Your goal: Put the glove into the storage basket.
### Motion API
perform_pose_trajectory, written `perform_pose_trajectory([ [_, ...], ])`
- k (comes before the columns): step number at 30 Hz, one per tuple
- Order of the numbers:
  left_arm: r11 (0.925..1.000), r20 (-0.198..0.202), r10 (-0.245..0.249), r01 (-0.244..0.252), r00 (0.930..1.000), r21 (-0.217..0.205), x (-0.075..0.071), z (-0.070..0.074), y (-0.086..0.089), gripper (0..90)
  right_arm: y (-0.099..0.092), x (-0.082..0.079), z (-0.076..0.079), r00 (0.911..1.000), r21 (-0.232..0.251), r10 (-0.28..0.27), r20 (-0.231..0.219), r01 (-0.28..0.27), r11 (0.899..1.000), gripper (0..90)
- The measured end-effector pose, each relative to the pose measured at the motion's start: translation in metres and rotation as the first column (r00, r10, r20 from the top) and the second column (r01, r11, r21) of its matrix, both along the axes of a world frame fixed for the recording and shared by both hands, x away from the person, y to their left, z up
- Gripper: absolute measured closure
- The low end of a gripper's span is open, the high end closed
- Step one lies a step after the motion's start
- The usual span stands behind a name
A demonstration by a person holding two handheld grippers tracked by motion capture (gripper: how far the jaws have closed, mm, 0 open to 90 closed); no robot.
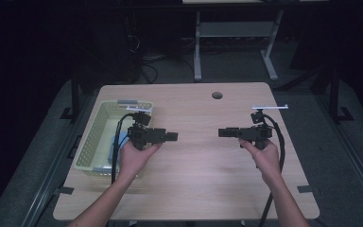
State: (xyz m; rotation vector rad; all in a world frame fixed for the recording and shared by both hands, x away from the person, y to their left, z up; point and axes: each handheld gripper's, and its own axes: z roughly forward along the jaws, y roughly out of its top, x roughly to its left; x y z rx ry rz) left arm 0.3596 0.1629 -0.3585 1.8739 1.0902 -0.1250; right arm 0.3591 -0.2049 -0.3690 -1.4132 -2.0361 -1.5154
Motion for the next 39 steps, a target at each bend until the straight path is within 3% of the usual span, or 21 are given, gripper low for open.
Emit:
perform_pose_trajectory([
  [16,0.9991,0.008,-0.042,0.042,0.9991,0.012,-0.012,-0.012,-0.017,25.3,-0.021,-0.012,-0.011,0.9993,0.004,-0.031,-0.02,0.031,1.0,31.9],
  [39,0.9963,0.004,-0.085,0.085,0.9963,-0.009,-0.026,-0.028,-0.035,24.4,-0.046,-0.025,-0.028,0.9966,-0.005,-0.071,-0.042,0.071,0.997,31.0],
])
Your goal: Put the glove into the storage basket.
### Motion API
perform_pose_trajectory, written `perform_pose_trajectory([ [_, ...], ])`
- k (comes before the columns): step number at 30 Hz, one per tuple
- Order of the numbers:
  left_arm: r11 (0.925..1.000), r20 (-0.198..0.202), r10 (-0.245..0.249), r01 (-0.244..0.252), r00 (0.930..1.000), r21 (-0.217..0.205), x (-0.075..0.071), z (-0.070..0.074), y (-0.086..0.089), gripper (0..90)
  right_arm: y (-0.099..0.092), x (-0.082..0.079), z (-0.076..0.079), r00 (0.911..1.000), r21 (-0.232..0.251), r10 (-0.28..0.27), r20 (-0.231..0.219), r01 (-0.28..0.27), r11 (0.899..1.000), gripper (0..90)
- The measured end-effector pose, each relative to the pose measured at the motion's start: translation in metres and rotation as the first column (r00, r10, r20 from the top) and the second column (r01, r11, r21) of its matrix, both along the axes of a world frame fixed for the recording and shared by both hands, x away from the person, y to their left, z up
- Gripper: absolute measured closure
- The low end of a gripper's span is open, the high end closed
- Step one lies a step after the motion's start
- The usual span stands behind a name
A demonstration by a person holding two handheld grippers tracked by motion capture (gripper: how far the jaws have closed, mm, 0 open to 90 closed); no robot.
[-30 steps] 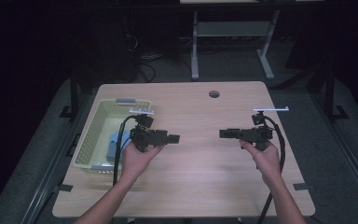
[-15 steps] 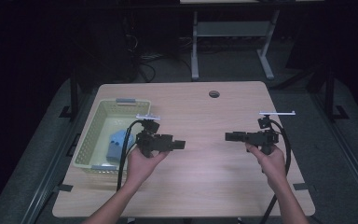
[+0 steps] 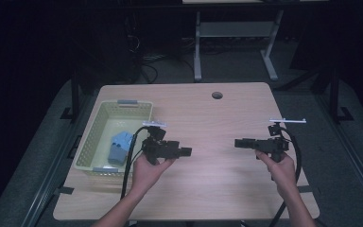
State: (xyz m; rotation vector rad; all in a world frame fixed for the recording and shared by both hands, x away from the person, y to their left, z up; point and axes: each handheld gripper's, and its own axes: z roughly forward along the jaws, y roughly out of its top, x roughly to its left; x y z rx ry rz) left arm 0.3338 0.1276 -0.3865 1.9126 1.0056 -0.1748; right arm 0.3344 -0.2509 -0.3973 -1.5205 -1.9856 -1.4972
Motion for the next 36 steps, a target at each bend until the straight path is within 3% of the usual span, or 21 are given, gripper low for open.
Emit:
perform_pose_trajectory([
  [23,0.9994,-0.018,-0.035,0.035,0.9992,0.006,-0.013,-0.018,-0.017,24.3,-0.02,-0.017,-0.021,0.9991,-0.001,-0.032,-0.03,0.032,0.999,30.7],
  [36,0.9985,-0.021,-0.052,0.052,0.9984,-0.017,-0.024,-0.03,-0.021,24.1,-0.028,-0.034,-0.034,0.999,0.006,-0.03,-0.033,0.03,1.0,30.6],
])
